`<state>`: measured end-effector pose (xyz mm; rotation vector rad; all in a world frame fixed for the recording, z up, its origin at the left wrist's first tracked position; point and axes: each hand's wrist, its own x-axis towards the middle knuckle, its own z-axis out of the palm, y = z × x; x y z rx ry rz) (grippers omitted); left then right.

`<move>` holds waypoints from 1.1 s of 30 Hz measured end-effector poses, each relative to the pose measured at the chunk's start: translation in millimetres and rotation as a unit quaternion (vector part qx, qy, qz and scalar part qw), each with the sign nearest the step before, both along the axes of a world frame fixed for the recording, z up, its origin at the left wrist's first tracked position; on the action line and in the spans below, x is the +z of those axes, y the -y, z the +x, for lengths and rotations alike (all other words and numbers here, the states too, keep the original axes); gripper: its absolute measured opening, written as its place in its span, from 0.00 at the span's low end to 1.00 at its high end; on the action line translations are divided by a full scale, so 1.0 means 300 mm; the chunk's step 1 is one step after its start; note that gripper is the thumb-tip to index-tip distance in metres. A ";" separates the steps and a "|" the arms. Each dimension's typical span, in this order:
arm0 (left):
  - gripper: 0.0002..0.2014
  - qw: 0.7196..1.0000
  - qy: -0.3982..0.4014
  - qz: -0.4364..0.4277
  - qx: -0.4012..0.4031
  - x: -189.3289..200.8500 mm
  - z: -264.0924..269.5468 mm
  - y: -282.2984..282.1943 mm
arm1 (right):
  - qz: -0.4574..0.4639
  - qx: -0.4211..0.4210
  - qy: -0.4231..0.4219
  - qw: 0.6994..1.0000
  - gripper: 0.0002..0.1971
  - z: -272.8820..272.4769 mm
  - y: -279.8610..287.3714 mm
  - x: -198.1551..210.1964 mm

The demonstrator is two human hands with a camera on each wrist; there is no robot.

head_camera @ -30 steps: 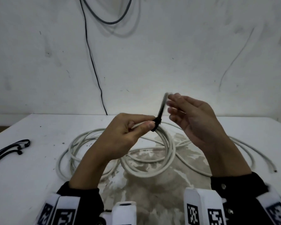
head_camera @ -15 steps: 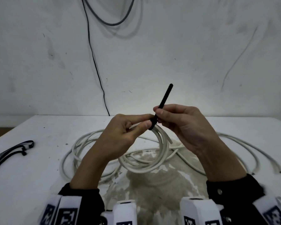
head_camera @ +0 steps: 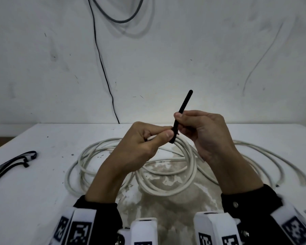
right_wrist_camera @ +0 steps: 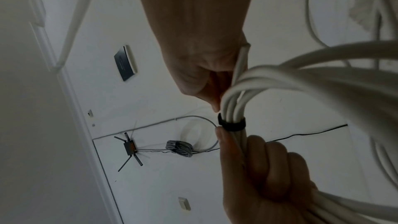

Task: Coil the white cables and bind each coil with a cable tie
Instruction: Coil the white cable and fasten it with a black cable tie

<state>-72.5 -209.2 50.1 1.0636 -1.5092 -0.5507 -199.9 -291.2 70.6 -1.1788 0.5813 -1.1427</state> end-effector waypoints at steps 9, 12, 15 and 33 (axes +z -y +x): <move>0.12 0.999 0.003 0.030 0.012 -0.010 0.005 0.006 | 0.015 0.022 0.000 1.000 0.04 0.020 0.021 -0.040; 0.11 0.996 0.029 0.001 0.084 -0.002 -0.008 0.014 | -0.025 0.092 -0.112 0.989 0.14 0.014 0.009 -0.033; 0.13 0.992 -0.005 -0.007 0.129 -0.007 -0.005 0.025 | -0.041 0.141 -0.219 0.965 0.30 0.025 -0.025 -0.039; 0.11 0.855 -0.502 0.108 -0.079 0.021 -0.020 0.026 | -0.018 0.037 -0.027 0.999 0.25 0.027 -0.011 -0.038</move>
